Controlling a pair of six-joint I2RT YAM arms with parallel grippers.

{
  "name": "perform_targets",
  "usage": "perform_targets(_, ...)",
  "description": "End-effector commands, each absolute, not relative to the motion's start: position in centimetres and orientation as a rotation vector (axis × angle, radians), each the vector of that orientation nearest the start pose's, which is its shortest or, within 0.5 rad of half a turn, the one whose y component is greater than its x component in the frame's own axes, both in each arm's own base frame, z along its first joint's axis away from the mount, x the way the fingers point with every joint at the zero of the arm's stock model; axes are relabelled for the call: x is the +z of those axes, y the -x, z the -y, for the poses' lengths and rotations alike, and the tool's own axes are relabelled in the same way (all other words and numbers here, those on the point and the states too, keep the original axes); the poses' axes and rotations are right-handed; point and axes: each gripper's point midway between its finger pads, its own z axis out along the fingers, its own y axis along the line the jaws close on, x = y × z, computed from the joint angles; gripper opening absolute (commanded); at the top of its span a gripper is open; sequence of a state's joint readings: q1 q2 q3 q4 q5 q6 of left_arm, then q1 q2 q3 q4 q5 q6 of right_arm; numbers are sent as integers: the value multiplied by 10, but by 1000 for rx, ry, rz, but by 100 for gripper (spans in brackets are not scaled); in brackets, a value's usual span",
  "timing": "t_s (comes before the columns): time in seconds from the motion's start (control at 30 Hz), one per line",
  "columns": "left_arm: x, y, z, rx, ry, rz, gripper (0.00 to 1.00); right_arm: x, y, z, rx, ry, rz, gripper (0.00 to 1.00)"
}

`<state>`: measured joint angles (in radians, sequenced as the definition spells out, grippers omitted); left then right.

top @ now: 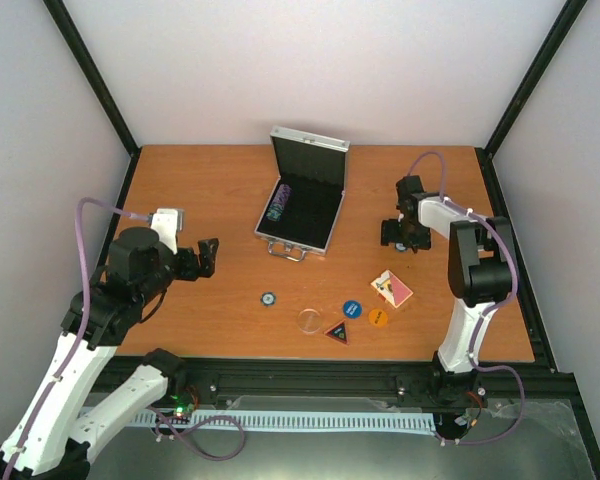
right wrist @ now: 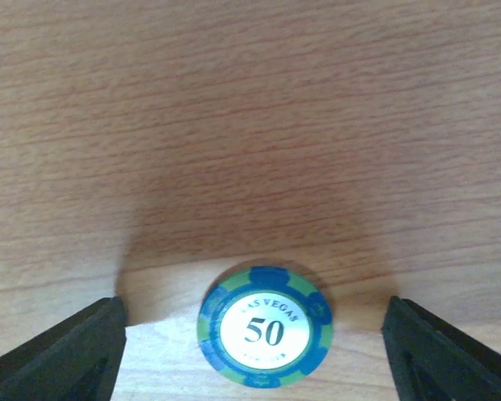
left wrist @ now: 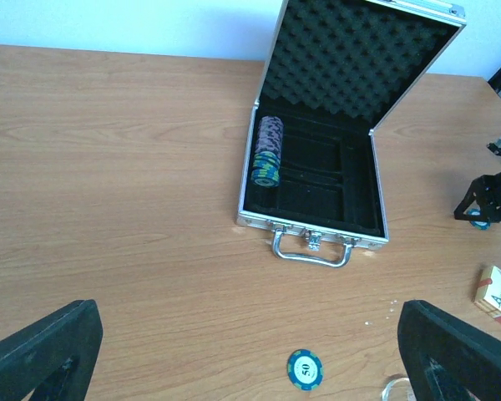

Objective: Pack up texas hold em set

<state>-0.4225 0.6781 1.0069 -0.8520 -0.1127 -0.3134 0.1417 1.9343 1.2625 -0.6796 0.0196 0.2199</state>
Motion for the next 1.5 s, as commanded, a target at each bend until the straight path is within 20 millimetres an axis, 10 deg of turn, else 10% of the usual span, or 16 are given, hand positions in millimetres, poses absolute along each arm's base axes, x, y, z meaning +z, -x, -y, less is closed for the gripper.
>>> perform_targets(0.0, 304, -223, 74, -304, -35, -2081, 100, -4, -383, -50, 64, -127, -2970, 81)
perform_targets(1.0, 307, -226, 78, -319, -47, -2076, 100, -11, -363, -50, 67, -95, -3008, 42)
perform_targets(1.47, 303, -227, 79, -325, -48, -2081, 100, 16, -356, -59, 39, -39, -2967, 35)
